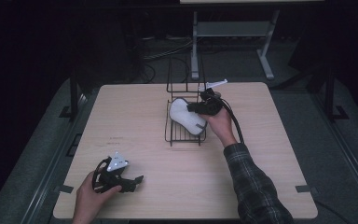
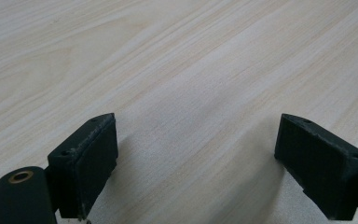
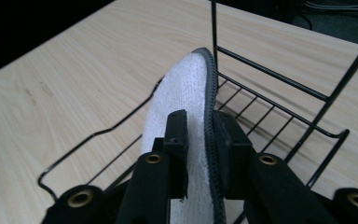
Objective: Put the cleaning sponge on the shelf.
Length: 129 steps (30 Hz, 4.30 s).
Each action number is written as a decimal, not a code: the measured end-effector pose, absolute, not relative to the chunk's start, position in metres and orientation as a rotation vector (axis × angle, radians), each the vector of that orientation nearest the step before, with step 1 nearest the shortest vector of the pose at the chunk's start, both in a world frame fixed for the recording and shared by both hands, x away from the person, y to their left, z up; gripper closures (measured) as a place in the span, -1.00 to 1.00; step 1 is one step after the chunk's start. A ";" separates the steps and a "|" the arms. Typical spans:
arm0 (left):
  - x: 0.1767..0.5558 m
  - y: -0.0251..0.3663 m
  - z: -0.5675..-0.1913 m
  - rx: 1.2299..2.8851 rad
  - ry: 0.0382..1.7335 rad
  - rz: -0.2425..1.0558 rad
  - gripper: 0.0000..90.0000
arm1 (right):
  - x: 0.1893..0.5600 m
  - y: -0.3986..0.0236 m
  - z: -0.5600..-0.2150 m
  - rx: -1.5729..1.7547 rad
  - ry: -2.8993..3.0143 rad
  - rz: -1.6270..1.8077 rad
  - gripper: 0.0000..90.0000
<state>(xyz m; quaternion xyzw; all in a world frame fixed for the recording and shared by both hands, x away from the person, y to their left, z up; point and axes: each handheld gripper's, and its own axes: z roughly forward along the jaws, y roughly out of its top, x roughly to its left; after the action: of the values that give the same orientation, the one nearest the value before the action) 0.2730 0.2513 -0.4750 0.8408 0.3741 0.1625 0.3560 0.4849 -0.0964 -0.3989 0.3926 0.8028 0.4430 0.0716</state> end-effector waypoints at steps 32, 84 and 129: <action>0.273 0.251 -0.475 2.175 0.965 0.420 -0.73 | 0.455 -0.132 -0.407 1.061 2.459 1.095 1.00; 0.273 0.251 -0.475 2.169 0.968 0.420 -0.73 | 0.435 -0.062 -0.426 0.915 2.600 1.236 1.00; 0.273 0.251 -0.475 2.169 0.969 0.419 -0.73 | 0.384 -0.184 -0.405 1.130 2.371 1.233 -0.41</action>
<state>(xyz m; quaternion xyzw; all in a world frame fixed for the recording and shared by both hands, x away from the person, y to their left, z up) 0.2732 0.2510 -0.4750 0.8400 0.3754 0.1623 0.3565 0.3841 -0.1844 -0.4045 0.3865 0.8113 0.4219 0.1199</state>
